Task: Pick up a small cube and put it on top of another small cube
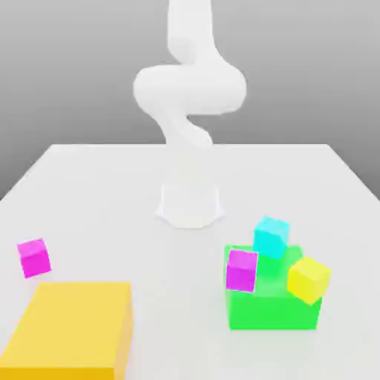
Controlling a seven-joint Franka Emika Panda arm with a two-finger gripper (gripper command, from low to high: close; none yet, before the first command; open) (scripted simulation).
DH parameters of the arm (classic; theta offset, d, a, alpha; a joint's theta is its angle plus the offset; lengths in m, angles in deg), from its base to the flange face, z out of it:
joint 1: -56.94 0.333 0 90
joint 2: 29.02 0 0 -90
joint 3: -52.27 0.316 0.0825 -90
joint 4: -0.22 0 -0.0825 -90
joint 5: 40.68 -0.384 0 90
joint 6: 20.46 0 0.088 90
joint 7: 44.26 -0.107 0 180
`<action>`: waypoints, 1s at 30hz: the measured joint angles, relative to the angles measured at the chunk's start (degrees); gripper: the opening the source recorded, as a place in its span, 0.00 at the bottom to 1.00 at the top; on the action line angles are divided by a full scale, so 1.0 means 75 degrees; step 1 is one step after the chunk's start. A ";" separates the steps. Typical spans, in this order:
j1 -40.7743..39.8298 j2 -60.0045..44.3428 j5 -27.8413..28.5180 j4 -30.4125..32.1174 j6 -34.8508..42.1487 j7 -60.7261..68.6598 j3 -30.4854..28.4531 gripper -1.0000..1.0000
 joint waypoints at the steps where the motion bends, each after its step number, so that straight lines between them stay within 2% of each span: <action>1: -0.0049 -0.0308 -0.0115 0.0132 -0.0157 0.0068 -0.0258 0.50; 9: -0.0518 -0.2592 -0.0981 0.1106 -0.1306 0.0585 -0.2017 0.50; 16: -0.1234 -0.4546 -0.1619 0.1949 -0.2304 0.0951 -0.3194 0.50; 19: -0.1922 -0.5321 -0.1669 0.2321 -0.2759 0.0948 -0.3571 0.50; 22: -0.2446 -0.5998 -0.1355 0.2709 -0.3245 0.0686 -0.3944 0.50; 25: -0.2666 -0.6524 -0.1678 0.2747 -0.3618 0.0925 -0.3811 0.50; 30: -0.3406 -0.7343 -0.2902 0.2540 -0.4152 0.1844 -0.2824 0.50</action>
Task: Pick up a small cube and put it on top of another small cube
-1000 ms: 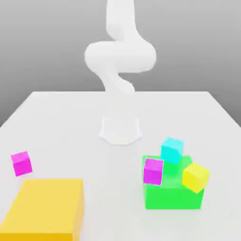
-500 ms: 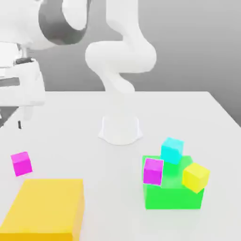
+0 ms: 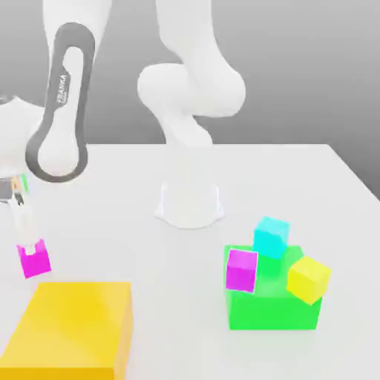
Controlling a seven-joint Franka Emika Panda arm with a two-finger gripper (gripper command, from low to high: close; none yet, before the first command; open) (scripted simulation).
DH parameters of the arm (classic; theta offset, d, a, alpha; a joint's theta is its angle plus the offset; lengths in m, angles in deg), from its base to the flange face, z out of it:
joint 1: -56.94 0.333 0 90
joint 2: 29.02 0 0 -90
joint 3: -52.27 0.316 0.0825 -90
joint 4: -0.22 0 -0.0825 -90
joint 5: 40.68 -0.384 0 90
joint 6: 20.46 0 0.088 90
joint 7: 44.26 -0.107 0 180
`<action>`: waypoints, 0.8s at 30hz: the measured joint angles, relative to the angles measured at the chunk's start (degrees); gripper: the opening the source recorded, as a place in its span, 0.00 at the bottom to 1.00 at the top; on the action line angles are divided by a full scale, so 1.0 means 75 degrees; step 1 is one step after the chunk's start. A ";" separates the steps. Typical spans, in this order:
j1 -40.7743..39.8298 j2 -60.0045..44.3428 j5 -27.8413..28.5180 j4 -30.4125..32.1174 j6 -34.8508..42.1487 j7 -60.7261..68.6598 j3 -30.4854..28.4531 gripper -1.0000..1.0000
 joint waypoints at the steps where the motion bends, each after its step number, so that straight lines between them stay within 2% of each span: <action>1: -0.0192 -0.0164 -0.0253 -0.0044 -0.0108 0.0192 0.0247 0.50; 3: -0.0614 -0.0494 -0.0736 -0.0130 -0.0332 0.0555 0.0775 0.50; 4: -0.0826 -0.0648 -0.0949 -0.0168 -0.0439 0.0716 0.1035 0.00; 11: -0.0881 -0.0680 -0.0974 -0.0176 -0.0458 0.0730 0.1098 0.00; 19: 0.0187 0.0546 0.1007 0.0155 0.0312 -0.0751 -0.0404 0.00; 22: 0.0338 0.1001 0.1754 0.0282 0.0615 -0.1342 -0.0716 0.00; 24: 0.0587 0.1085 0.1952 0.0143 0.0801 -0.1459 -0.0548 0.00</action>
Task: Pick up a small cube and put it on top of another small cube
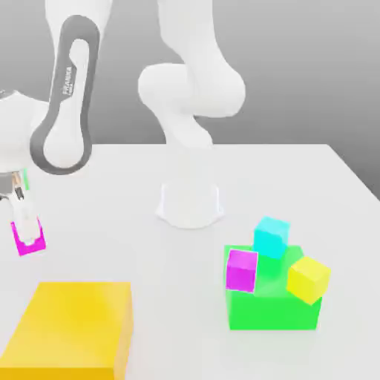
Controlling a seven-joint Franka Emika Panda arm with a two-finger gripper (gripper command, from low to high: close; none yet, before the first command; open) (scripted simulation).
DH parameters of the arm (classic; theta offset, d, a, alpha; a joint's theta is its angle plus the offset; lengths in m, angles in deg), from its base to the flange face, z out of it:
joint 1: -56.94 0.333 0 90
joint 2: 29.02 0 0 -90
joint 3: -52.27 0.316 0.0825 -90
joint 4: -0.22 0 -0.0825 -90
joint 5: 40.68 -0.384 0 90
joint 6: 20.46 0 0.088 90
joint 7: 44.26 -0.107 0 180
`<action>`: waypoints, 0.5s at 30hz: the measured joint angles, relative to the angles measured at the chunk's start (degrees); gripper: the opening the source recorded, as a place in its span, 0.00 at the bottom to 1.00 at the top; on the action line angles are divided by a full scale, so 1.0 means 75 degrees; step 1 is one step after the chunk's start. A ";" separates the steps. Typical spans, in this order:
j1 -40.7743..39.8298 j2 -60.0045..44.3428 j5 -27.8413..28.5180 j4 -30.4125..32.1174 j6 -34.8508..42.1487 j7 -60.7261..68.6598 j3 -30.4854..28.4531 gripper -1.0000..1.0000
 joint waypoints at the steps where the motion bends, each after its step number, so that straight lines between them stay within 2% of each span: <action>1: 0.0197 0.0060 0.0055 -0.0108 0.0129 0.0110 0.0210 0.00; 5: 0.1471 0.0370 0.0274 -0.0530 0.0702 0.0786 0.1135 0.00; 15: 0.4947 0.1465 0.0923 -0.0910 0.2177 0.2791 0.2840 0.00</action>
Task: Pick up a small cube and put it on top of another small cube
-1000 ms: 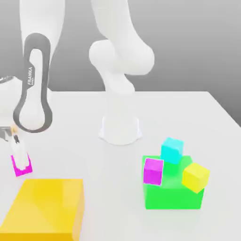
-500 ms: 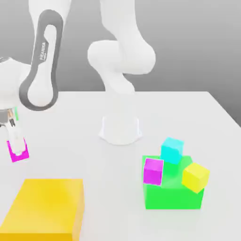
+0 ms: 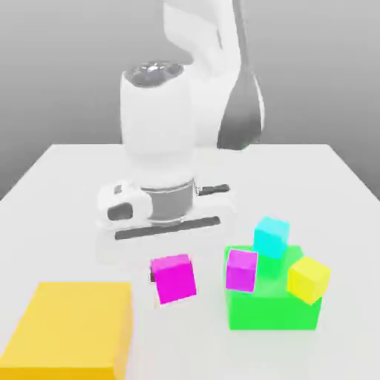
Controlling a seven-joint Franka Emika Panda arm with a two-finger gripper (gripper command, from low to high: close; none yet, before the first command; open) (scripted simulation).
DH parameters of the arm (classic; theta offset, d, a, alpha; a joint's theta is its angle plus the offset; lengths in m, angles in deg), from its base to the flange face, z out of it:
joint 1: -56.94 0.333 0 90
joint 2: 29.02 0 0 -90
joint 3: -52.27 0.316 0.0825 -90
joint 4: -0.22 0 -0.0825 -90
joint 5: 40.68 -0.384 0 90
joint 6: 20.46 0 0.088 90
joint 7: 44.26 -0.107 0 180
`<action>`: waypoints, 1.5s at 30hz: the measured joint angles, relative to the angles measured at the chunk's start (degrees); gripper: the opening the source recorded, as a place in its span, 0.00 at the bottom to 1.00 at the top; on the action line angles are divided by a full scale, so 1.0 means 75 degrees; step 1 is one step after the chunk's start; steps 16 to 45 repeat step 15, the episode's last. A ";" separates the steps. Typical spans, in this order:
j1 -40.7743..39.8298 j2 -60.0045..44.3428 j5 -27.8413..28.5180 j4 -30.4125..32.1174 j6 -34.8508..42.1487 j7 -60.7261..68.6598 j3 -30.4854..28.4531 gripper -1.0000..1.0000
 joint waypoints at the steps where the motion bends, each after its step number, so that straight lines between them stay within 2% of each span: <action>1: 0.0245 0.0112 0.0069 -0.0009 0.0135 0.0185 0.0170 0.00; 7: 0.1443 0.0736 0.0212 0.0097 0.0737 0.1578 0.1143 0.00; 11: 0.1586 -0.0029 0.0230 0.0346 -0.0282 0.1779 0.1237 0.00; 12: 0.1591 -0.0191 0.0243 0.0391 -0.0490 0.1778 0.1237 1.00; 45: 0.1591 -0.0191 0.0243 0.0391 -0.0490 0.1778 0.1237 1.00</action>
